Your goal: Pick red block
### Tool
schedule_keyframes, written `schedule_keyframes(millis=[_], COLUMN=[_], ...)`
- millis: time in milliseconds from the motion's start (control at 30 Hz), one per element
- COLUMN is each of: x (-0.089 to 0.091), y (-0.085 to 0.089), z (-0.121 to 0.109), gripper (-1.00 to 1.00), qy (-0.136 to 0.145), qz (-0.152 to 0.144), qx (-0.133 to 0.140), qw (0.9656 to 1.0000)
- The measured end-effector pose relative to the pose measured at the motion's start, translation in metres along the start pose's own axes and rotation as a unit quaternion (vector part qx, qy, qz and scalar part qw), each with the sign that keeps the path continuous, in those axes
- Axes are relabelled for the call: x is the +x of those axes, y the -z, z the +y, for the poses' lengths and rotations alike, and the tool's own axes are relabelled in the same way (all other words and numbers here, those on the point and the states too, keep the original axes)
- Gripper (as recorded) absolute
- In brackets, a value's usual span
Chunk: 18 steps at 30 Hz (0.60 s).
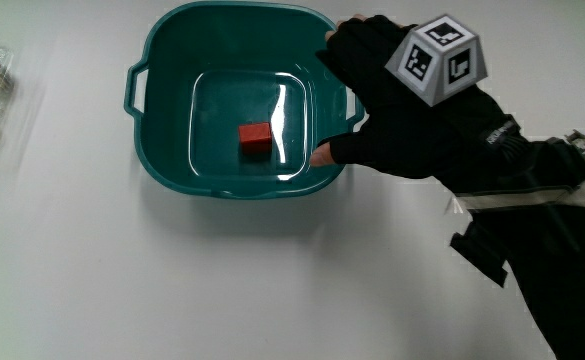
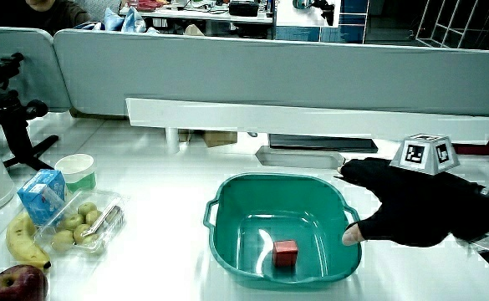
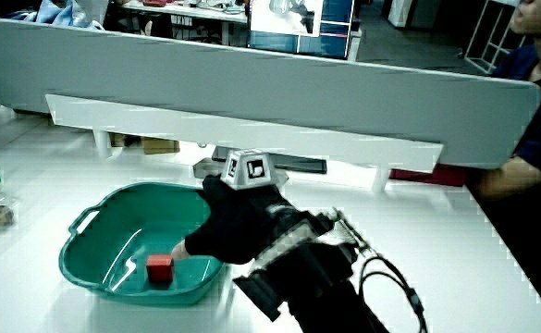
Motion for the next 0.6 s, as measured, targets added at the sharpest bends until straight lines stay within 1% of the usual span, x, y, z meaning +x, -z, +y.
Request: schedule_keyframes(millis=[33,67,100,133,167,200,233,267,367,400,433,467,500,533,567,600], x=[-0.001,-0.002,0.000,-0.006,-0.007,-0.001,-0.013,-0.013,-0.018,-0.020,-0.022,-0.025,-0.027,-0.030,-0.031,-0.033], y=[0.002,0.003,0.010,0.006,0.010,0.022,0.013,0.016,0.019,0.020,0.022,0.022,0.024,0.023,0.025,0.026], z=[0.003,0.006,0.014,0.011,0.015,0.028,0.020,0.024,0.031,0.034,0.038,0.039,0.043,0.043,0.046,0.048], gripper=[0.00,0.00,0.00,0.00,0.00,0.00,0.00,0.00,0.00,0.00,0.00,0.00,0.00,0.00,0.00,0.00], qy=[0.005,0.000,-0.015,-0.009,-0.020,-0.018,-0.011,-0.011,-0.001,-0.002,-0.006,-0.006,-0.009,-0.006,-0.010,-0.012], qz=[-0.007,0.000,0.035,0.005,0.017,0.038,0.000,0.001,-0.010,-0.011,-0.007,-0.010,-0.016,-0.021,-0.018,-0.022], qx=[-0.002,-0.007,-0.041,-0.014,-0.024,-0.054,-0.024,-0.029,-0.027,-0.032,-0.038,-0.036,-0.049,-0.042,-0.047,-0.053], qw=[1.0000,1.0000,0.9984,0.9998,0.9994,0.9977,0.9997,0.9995,0.9996,0.9994,0.9992,0.9993,0.9986,0.9989,0.9987,0.9983])
